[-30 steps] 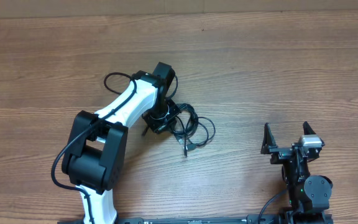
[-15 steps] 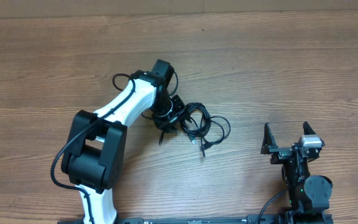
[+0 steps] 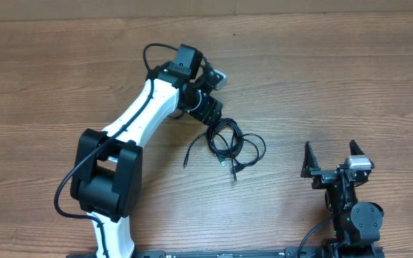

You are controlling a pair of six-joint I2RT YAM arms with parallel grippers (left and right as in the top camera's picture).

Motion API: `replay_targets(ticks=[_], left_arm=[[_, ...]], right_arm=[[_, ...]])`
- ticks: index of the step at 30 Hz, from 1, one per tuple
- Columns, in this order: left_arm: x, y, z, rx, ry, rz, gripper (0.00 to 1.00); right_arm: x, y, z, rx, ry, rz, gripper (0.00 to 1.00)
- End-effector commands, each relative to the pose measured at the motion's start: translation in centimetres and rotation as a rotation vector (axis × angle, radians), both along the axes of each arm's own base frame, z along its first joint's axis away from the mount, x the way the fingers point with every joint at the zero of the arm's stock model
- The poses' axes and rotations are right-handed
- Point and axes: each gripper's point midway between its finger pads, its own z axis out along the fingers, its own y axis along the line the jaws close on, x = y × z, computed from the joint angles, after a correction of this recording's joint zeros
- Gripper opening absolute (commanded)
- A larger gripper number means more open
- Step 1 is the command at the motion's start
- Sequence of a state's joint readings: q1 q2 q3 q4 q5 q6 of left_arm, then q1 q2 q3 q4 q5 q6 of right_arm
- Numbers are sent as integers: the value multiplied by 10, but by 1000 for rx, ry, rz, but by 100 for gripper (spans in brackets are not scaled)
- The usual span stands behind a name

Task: Untangle cables
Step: 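Close the left gripper on the coiled cable loops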

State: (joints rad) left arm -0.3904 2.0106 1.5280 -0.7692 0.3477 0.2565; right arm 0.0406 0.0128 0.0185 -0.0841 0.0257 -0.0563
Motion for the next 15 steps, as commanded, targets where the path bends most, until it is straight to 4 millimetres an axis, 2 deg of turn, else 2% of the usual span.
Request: replay_targets(ticks=[1,6,12,15], left_arm=[[-6,-14,-4,48,-128,-302,71],[-15,-27,-9,63,-171,-429,70],[-16,-30,-22,68,-166,-444,70],[-15,-32,-31,67,-158,-446,65]], right_arm=[[0,1,-2,3,-2,5,100],[0,1,-2,3,-2,5,100],[0,1,-2,3,-2,5,100],[0,1,-3,3,-1,5,100]])
